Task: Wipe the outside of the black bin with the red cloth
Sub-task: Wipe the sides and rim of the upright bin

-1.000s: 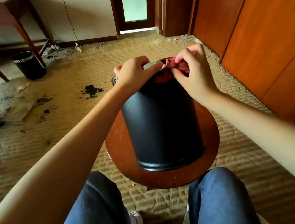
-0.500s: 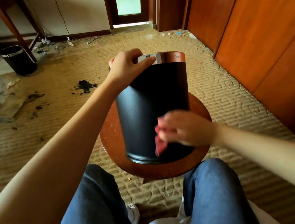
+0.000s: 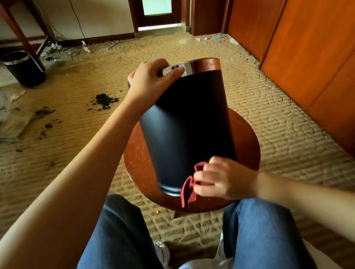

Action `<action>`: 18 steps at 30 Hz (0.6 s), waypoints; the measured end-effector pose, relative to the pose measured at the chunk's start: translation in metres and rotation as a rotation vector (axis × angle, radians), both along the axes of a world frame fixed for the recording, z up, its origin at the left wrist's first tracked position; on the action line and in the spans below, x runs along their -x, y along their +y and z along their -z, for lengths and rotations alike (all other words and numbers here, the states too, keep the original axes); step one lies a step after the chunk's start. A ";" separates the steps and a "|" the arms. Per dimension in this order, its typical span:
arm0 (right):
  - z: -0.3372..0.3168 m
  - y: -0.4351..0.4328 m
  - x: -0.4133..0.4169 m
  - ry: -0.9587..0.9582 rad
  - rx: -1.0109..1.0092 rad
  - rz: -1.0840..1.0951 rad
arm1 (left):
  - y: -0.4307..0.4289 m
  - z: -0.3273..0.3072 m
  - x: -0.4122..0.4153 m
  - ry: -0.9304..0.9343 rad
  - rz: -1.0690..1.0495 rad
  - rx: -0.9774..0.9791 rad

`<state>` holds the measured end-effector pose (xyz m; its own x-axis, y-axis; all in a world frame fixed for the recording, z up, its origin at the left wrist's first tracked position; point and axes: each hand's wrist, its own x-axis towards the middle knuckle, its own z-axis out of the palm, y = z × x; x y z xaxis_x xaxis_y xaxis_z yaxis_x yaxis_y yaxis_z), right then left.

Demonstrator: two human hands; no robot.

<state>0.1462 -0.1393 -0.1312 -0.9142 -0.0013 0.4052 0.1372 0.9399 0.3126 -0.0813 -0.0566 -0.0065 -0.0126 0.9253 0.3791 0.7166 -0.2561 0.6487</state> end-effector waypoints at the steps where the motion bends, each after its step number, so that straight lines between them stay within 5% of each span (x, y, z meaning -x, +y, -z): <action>1: -0.015 0.013 0.002 0.012 -0.005 0.010 | -0.001 0.000 -0.001 0.016 -0.008 -0.007; 5: -0.105 0.090 0.022 0.447 0.000 0.380 | -0.003 0.000 0.001 0.002 0.015 -0.015; 8: -0.121 0.109 0.032 0.538 -0.006 0.393 | -0.004 0.001 0.008 -0.057 0.031 -0.001; 14: -0.006 0.027 -0.024 0.230 0.093 0.258 | -0.001 -0.001 0.020 -0.012 -0.066 0.014; 18: -0.019 0.031 -0.036 0.023 -0.018 0.111 | -0.005 0.005 0.008 0.043 -0.130 -0.093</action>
